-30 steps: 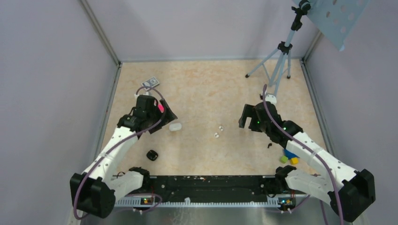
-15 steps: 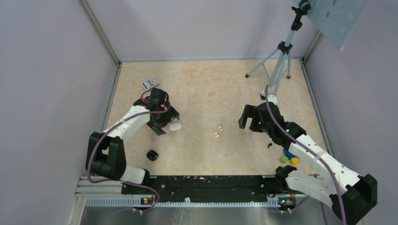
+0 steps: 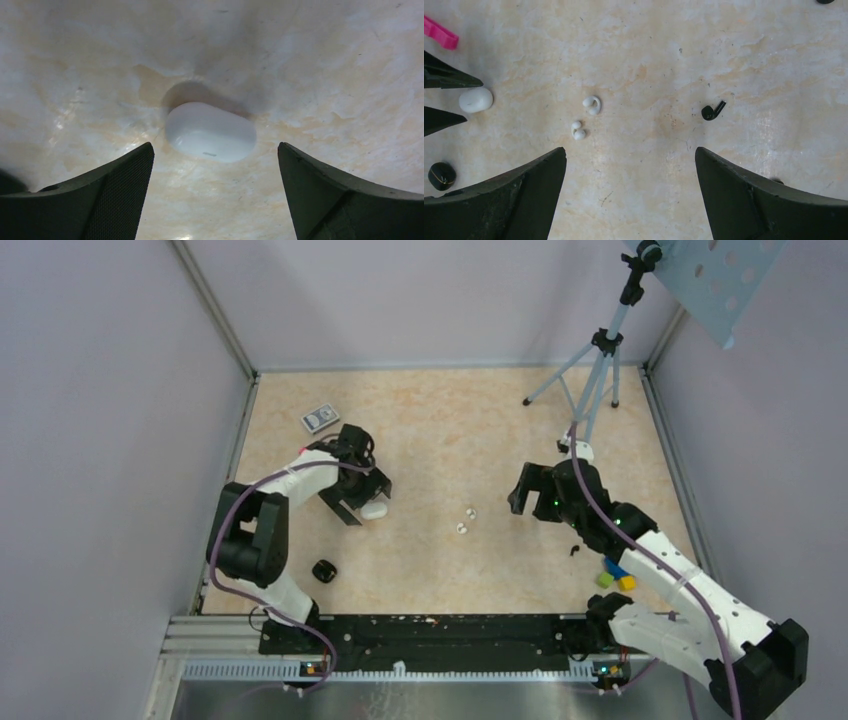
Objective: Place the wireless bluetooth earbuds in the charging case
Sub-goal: Pick up the charging case from the center of the board.
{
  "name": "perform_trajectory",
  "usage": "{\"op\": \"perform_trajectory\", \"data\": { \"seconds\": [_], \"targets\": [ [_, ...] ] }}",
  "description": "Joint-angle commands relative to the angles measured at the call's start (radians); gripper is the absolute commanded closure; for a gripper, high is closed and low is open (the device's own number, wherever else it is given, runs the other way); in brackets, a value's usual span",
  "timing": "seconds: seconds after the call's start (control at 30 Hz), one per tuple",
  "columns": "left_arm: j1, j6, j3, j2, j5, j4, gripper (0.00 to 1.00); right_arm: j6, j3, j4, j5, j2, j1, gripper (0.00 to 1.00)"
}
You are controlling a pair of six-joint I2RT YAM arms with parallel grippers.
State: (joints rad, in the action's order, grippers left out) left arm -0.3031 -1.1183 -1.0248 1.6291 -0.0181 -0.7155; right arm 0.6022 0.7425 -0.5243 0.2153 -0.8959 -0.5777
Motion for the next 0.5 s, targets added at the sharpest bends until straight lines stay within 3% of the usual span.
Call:
{"op": "perform_trajectory", "data": {
  "seconds": [0.0,0.47],
  "targets": [
    [-0.024,0.151,-0.110,0.080,0.002,0.051,0.02,-0.013,0.015,0.020,-0.004,0.034,0.007,0.01],
    [-0.187,0.465,-0.352,0.288,0.174,0.097,0.03,0.003,-0.026,0.030,0.005,0.063,0.007,0.02]
  ]
}}
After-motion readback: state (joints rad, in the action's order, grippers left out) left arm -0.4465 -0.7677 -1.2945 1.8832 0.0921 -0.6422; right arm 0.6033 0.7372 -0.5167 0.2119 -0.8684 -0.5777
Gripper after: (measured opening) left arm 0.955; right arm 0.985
